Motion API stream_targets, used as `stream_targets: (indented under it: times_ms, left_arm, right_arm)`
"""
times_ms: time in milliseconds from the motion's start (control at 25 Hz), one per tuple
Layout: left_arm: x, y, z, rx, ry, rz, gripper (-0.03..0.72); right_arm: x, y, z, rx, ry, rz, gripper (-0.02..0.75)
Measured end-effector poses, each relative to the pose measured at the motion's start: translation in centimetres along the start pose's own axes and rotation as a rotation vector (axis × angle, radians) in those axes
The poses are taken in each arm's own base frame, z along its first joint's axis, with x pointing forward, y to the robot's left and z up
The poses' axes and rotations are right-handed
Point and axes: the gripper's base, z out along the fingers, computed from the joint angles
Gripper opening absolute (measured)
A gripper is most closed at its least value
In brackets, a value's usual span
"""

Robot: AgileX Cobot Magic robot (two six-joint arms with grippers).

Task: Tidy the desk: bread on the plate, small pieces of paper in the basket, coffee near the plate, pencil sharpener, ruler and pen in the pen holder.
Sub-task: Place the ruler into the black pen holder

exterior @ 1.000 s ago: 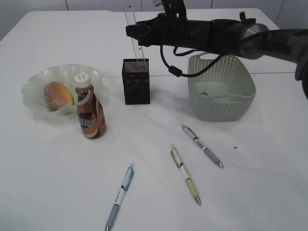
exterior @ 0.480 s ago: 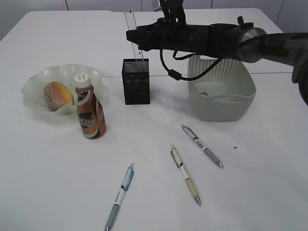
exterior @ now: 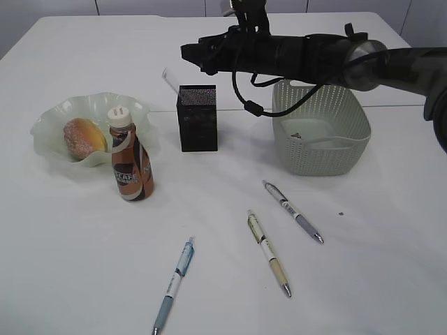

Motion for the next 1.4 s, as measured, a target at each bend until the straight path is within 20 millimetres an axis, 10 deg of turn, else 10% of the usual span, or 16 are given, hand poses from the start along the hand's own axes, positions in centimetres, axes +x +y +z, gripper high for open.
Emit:
stream_targets:
  times_ms: [840,1400]
  left_arm:
    - [0.0,-0.2,0.0,0.018,0.001,-0.013,0.371]
    - [-0.3,-0.1,0.1,0.015,-0.023,-0.011,0.370]
  right_arm:
    - [-1.7,0.3,-1.9,0.108,0.333,0.280,0.419]
    - [-6.6,6.2,-5.0,0.200,0.773,0.351,0.419]
